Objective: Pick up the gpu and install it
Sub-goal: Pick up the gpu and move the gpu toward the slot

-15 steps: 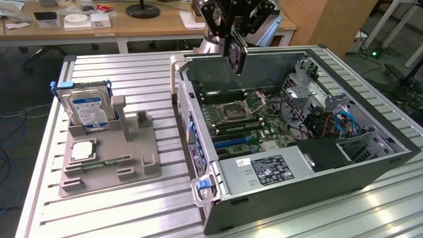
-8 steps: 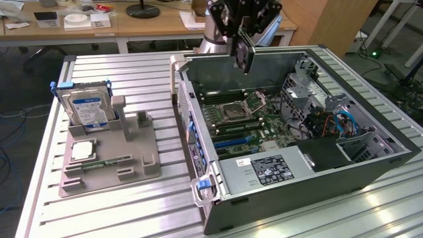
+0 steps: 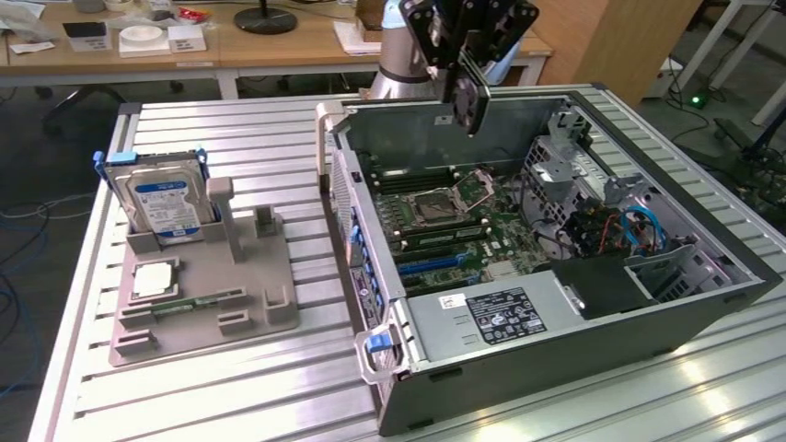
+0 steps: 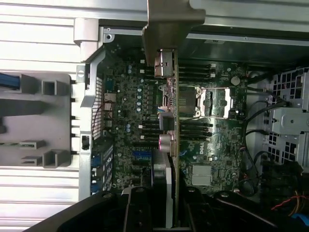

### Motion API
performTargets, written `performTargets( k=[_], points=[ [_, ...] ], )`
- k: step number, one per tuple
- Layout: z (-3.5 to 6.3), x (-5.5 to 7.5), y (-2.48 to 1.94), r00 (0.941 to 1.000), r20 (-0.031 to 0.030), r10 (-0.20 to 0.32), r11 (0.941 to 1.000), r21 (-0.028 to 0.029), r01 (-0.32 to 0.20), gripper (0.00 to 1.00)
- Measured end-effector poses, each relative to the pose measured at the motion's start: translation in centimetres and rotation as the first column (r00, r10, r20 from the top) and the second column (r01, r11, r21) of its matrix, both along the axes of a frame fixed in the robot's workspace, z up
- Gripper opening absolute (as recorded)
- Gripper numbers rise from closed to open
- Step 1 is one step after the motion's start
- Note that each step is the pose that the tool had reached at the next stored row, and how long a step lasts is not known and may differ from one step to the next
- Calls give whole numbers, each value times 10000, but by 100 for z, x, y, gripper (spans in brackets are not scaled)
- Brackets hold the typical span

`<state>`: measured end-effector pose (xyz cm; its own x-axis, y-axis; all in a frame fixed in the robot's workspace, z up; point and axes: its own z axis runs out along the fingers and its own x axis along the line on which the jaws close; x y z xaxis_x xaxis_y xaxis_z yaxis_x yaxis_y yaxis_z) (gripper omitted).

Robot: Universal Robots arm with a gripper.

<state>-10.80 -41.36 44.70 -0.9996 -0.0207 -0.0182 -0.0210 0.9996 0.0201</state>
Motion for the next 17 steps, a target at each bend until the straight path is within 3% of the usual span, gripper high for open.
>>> performTargets(
  k=[17],
  points=[
    [0, 183, 0, 10000, 0, 2, 10000, 36, -2, 28]
  ],
)
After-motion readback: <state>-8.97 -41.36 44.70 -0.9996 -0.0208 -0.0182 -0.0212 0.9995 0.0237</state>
